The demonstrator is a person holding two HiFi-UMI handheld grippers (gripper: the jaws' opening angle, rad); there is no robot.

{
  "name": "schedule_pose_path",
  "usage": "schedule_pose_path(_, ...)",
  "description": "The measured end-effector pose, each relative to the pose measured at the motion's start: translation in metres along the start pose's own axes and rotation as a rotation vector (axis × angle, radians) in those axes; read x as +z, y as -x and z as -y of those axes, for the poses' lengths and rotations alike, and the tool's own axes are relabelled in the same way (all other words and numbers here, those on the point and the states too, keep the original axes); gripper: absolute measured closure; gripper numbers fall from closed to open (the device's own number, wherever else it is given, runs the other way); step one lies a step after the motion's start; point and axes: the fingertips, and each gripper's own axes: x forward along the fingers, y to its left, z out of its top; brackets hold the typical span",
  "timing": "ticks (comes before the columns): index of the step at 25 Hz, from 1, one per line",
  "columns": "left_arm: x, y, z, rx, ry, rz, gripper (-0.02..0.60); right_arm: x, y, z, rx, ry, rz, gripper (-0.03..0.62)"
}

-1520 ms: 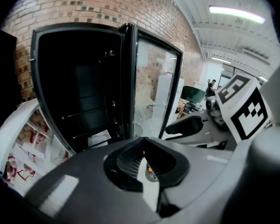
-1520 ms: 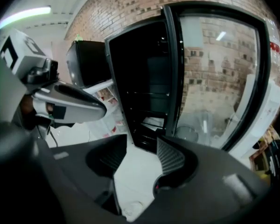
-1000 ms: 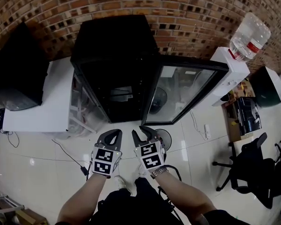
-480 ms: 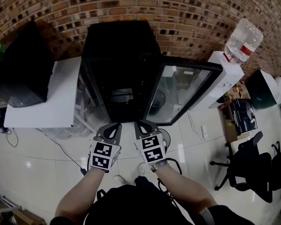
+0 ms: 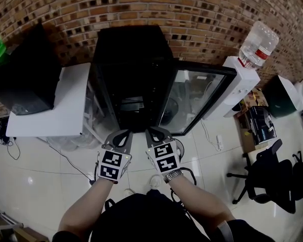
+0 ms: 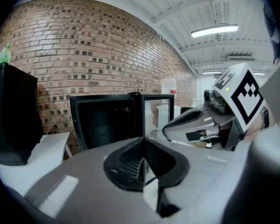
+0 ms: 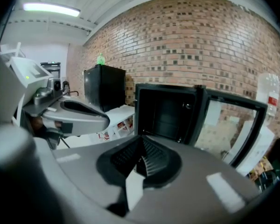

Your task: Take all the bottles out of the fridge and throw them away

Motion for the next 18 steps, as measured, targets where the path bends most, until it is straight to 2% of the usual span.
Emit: schedule_pose_path(18,-0.001,0.02,0.0,-0.008,-0.018,0.012,0.578,0.006,0.012,-0.022,-0.004,0.007,0.011,0.594)
